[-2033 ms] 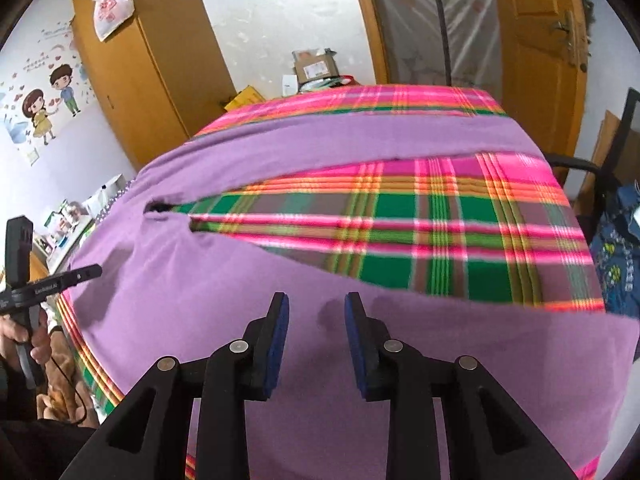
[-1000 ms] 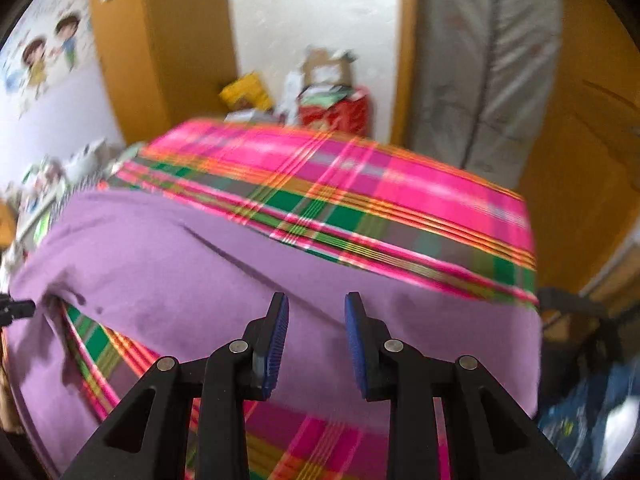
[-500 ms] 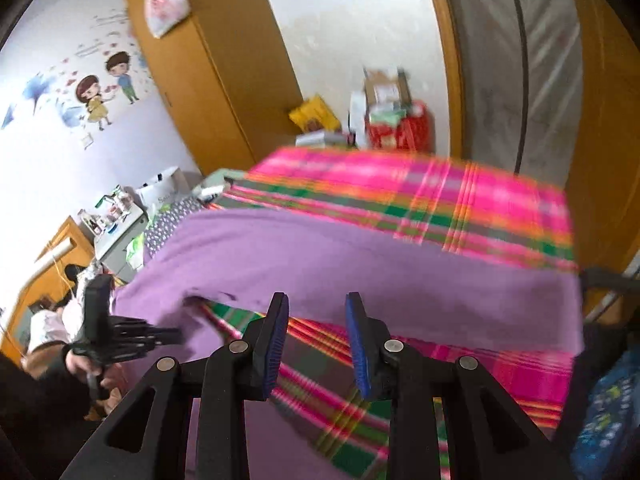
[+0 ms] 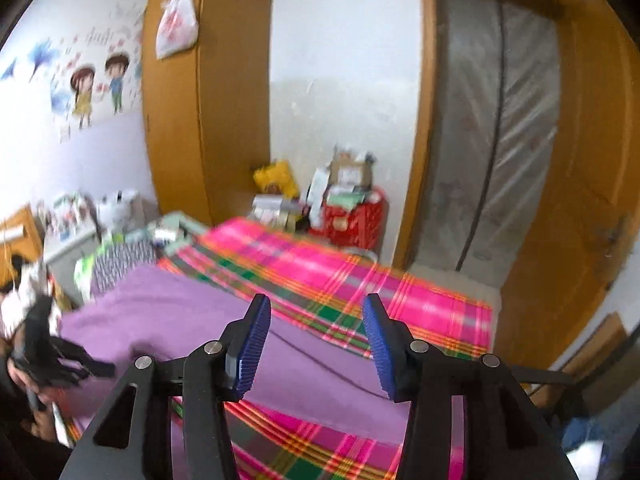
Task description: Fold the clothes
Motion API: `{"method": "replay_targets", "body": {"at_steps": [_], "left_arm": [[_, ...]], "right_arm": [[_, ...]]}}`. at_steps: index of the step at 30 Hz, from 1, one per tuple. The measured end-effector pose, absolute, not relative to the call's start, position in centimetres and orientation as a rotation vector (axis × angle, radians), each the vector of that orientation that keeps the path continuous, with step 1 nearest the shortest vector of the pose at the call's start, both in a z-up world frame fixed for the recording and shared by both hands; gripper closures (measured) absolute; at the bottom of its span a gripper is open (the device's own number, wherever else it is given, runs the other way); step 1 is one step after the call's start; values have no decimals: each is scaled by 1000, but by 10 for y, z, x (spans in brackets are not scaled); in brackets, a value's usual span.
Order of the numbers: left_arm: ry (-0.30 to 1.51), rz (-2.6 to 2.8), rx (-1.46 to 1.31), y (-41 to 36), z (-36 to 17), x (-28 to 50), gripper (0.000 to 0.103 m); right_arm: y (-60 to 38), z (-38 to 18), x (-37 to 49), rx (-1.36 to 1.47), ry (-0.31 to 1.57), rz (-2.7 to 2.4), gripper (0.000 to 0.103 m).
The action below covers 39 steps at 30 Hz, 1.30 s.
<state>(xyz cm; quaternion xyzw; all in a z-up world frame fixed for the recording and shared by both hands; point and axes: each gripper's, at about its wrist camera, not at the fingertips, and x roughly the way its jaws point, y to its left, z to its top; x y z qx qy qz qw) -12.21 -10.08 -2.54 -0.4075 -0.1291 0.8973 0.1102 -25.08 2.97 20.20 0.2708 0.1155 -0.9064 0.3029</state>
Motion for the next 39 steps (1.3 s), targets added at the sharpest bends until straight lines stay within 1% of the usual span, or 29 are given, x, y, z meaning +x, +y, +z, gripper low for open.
{"method": "replay_targets", "body": {"at_steps": [3, 9, 15, 20, 22, 23, 24, 25, 26, 29, 32, 37, 39], "left_arm": [[-393, 2634, -1228, -102, -32, -129, 95], [-415, 2630, -1298, -108, -46, -142, 95], [-432, 2628, -1341, -112, -55, -149, 95], [-450, 2624, -1367, -116, -60, -152, 95], [-453, 2622, -1374, -118, -61, -153, 95], [-455, 2622, -1377, -118, -62, -153, 95], [-458, 2621, -1379, -119, -62, -153, 95], [-459, 2621, -1380, -119, -62, -153, 95], [-461, 2620, -1381, -119, -63, -153, 95], [-465, 2619, -1381, -120, -63, -152, 95], [-465, 2620, -1383, -120, -62, -151, 95], [-468, 2629, -1382, -122, -61, -149, 95], [-475, 2631, -1381, -124, -61, -148, 95]], "right_arm": [[12, 161, -289, 809, 399, -2344, 53], [-11, 74, -358, 980, 523, -2223, 53], [-24, 16, -396, 1073, 554, -2090, 53], [-32, 0, -409, 1097, 562, -1997, 53], [-35, -4, -410, 1111, 567, -1964, 55], [-36, -3, -410, 1114, 565, -1956, 69], [-37, -2, -410, 1117, 565, -1948, 87], [-39, -2, -410, 1121, 565, -1939, 96], [-41, -1, -409, 1121, 582, -1943, 98], [-48, 2, -408, 1105, 638, -1983, 98], [-49, 6, -416, 1099, 621, -2052, 98], [-19, 21, -423, 1099, 563, -2138, 87], [-3, 29, -426, 1099, 536, -2168, 78]]}}
